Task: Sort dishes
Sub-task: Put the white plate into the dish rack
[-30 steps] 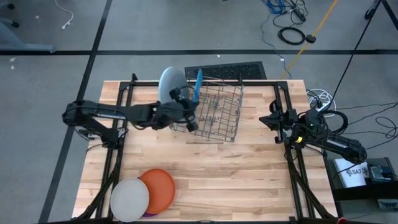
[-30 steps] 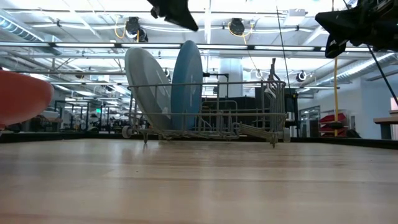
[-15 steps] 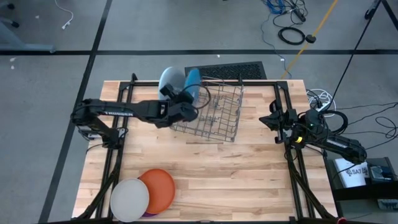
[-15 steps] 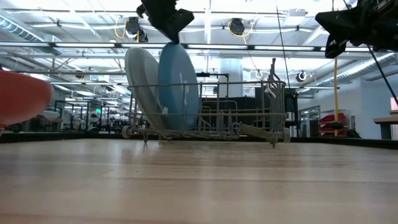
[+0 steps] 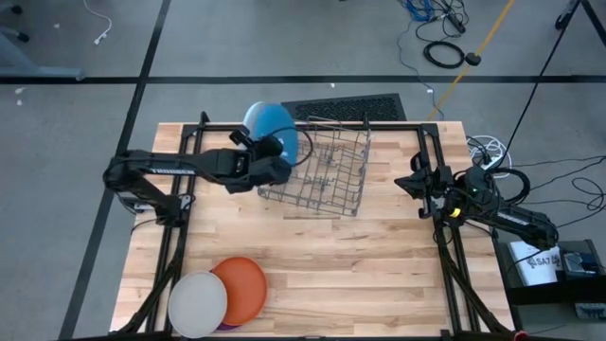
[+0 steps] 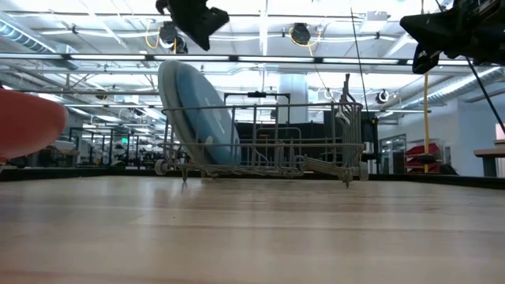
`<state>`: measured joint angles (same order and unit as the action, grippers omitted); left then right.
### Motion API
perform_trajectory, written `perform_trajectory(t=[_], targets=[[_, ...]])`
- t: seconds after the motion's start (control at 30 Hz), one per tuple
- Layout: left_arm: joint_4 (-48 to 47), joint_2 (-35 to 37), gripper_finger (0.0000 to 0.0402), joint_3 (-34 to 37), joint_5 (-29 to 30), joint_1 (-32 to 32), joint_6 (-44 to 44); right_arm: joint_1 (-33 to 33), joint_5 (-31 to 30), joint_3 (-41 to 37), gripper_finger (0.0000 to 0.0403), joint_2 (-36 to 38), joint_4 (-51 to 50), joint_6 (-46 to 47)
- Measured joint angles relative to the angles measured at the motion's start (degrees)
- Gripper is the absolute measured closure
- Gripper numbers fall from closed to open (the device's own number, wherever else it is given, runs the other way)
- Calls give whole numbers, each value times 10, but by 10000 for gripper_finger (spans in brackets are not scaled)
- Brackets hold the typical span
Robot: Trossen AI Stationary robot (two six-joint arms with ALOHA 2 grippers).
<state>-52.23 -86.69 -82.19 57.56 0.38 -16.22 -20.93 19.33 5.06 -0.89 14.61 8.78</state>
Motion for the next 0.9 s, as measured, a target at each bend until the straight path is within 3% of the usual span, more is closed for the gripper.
perform_trajectory(t=[0.2, 0.4, 0.5, 0.63, 0.9], targets=[[5, 57, 402, 0, -6, -56, 21, 0, 0, 0, 399, 0, -10, -4], [3, 114, 401, 0, -111, -122, 60, 0, -3, 0, 399, 0, -15, -9], [-11, 124, 388, 0, -130, -157, 60, 0, -12, 0, 399, 0, -17, -8], [-77, 122, 357, 0, -150, -197, 4, 0, -14, 0, 399, 0, -19, -6], [-221, 78, 289, 0, -327, -289, -121, 0, -14, 0, 399, 0, -21, -5]])
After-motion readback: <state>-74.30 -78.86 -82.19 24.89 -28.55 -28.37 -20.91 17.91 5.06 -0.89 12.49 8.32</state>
